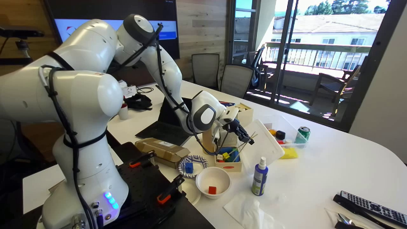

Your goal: Use the chopsticks to stir the blocks in the wooden box.

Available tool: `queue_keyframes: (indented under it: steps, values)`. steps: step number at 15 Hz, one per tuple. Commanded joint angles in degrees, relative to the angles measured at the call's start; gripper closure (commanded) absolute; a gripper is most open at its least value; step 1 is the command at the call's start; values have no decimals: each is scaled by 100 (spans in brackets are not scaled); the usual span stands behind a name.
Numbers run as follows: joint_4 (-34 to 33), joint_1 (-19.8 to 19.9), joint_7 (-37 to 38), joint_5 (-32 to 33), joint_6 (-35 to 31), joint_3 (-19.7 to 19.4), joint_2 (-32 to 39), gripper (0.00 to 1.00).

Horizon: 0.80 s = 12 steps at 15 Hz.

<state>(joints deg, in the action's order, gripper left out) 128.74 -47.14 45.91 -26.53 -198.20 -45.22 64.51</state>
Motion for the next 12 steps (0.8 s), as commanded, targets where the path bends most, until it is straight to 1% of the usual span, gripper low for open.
queue_keyframes:
  steps: [1,6,8,12]
  values:
    - [-13,-43,197,116,0,5,-240,97]
    - [-206,-242,333,-191,0,-290,210,97]
    - [-137,-330,278,-268,0,-357,334,97]
    - [146,-314,91,-147,1,-217,241,97]
